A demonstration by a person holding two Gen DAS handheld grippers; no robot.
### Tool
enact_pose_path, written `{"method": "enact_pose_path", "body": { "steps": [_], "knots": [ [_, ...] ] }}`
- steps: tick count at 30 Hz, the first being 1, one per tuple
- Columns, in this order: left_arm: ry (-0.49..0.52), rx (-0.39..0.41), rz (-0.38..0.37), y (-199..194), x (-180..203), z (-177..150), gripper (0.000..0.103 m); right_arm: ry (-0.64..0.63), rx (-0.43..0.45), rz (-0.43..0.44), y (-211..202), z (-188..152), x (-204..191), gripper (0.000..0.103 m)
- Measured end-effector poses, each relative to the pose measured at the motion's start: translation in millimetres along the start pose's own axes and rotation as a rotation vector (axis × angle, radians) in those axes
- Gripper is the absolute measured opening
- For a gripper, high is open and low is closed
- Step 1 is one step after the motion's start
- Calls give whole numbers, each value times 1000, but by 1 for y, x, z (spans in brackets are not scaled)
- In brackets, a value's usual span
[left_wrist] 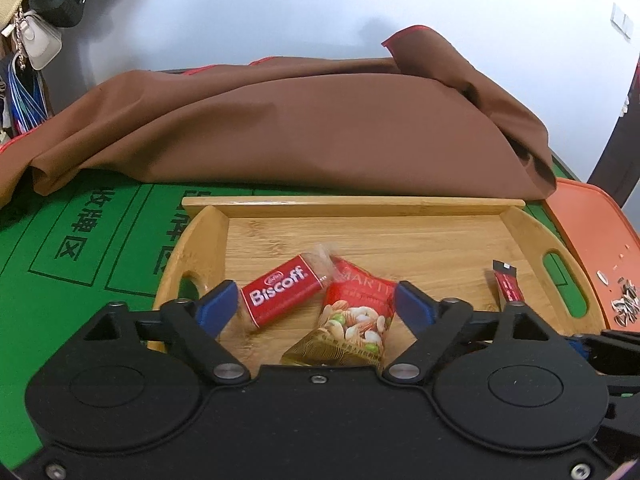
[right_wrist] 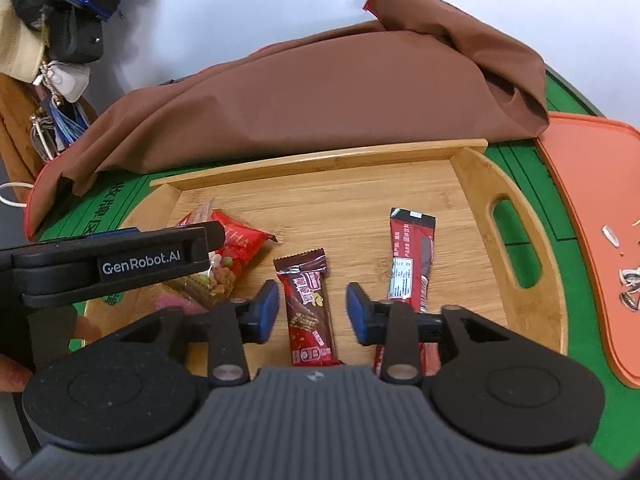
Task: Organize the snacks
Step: 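Move both open grippers back from the tray to the snack pile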
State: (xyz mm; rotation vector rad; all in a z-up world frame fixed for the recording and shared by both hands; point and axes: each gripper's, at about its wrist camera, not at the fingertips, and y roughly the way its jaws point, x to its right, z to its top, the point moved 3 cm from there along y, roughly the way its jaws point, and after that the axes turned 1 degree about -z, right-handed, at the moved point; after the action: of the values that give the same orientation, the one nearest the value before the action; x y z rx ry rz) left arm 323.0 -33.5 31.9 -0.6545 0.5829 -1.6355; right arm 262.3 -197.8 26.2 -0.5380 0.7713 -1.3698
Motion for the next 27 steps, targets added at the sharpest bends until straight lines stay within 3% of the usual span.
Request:
{"method": "enact_pose_path", "body": {
  "steps": [16,27],
  "knots": [
    [64,82,-54,-74,-3,-47,101,-117,89,-6,-60,-38,5,88],
    [96,112,-118,-132,1,-110,103,-172,113,-2,-98,-86,15,92]
  ]
}}
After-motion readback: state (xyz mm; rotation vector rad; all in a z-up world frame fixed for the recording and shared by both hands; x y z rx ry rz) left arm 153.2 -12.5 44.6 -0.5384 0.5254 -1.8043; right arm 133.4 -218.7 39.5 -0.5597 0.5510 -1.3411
